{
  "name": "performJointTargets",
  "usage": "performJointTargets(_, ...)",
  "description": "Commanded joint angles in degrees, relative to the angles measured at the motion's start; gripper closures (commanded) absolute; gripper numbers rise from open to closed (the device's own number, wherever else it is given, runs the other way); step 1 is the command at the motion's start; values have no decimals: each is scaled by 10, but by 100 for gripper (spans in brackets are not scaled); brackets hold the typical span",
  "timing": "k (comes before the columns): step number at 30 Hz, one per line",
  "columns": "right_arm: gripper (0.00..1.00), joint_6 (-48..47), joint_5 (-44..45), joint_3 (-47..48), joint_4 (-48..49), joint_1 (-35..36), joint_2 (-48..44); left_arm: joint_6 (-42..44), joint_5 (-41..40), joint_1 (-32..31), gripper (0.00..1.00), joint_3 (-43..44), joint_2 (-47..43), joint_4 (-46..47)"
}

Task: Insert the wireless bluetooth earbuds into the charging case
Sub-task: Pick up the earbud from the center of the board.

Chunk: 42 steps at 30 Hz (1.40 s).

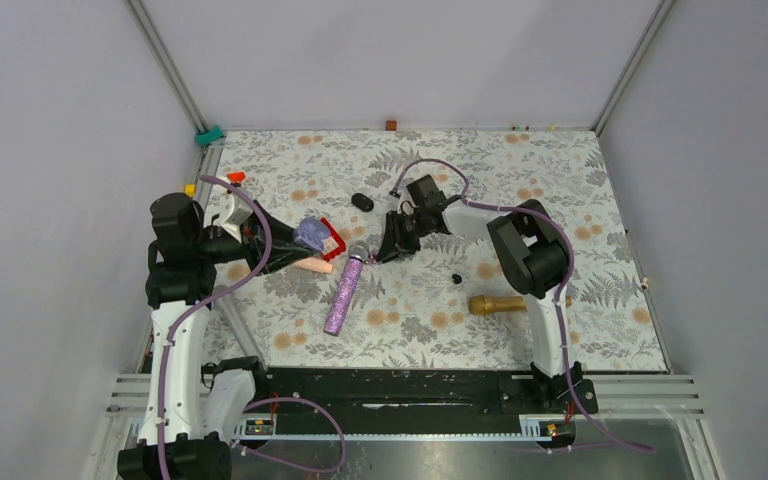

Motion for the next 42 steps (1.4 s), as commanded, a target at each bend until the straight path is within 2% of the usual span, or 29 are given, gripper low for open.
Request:
performJointTargets(1,71,22,-20,-10,40,-4,-40,9,24,5,100,6,-7,9)
performJointTargets(12,74,41,-20,-17,60,-6,-30,9,25,5,100,6,-5,9)
performJointTargets(20,90,20,-6,-14,42,-6,-39,9,26,5,100,6,-4,9)
performJointTargets(25,90,-13,-6,-2,18,-7,-61,9,27,5,100,6,-3,9)
performJointTargets(32,90,-74,-4,15,-28,-20,-150,10,27,5,100,6,-2,8)
performJointTargets(42,90,-177,8,15,-80,-23,-330,12,26,5,100,5,-6,8)
